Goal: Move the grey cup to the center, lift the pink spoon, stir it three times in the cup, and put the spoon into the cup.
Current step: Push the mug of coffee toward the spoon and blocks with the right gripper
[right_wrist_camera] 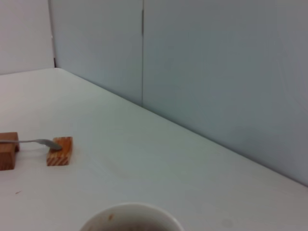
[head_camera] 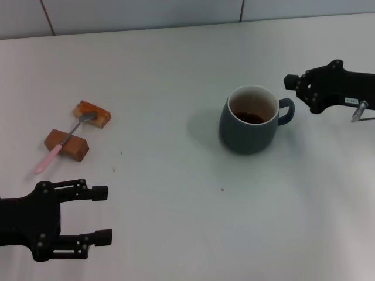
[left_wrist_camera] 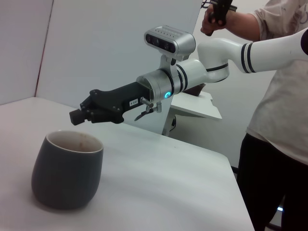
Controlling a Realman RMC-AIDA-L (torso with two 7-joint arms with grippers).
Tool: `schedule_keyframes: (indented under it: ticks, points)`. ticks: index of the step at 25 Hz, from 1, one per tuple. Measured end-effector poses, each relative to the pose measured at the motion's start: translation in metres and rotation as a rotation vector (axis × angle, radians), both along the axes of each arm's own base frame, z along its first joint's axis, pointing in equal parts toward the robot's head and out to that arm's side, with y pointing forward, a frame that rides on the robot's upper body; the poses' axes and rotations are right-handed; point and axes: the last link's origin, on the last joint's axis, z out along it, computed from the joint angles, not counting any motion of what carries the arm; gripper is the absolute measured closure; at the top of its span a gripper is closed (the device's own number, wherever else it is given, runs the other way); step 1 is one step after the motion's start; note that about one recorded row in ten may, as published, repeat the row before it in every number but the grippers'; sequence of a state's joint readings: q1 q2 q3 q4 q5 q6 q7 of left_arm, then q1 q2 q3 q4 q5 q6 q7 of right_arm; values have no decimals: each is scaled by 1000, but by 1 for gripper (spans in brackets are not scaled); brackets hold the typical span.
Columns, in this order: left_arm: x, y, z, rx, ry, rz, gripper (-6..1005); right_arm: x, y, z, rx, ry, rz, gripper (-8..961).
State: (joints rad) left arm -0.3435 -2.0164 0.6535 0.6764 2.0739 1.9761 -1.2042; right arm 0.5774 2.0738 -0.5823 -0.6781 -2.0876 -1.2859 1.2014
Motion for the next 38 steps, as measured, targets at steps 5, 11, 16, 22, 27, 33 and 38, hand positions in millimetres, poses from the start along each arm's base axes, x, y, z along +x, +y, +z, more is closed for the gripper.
schedule_keyframes:
  ticks: [5, 11, 16, 22, 27, 33, 38]
  points:
    - [0, 0, 1, 1, 2, 0, 214, 0, -1, -9, -30, -21, 1, 953]
    - [-1, 0, 1, 1, 3, 0, 214, -1, -2, -14, -53, -22, -4, 953]
    - [-1, 0, 1, 2, 4, 0, 214, -3, -2, -17, -68, -25, -1, 953]
    - [-1, 0, 1, 2, 3, 0, 214, -6, -2, -21, -83, -15, -1, 953]
    - [-1, 0, 2, 2, 3, 0, 214, -11, -1, -26, -110, -19, 8, 953]
    - [-1, 0, 2, 1, 2, -1, 214, -19, 3, -33, -130, -21, 18, 953]
    - [-1, -1, 1, -1, -1, 1, 214, -27, 9, -41, -141, -25, 23, 953]
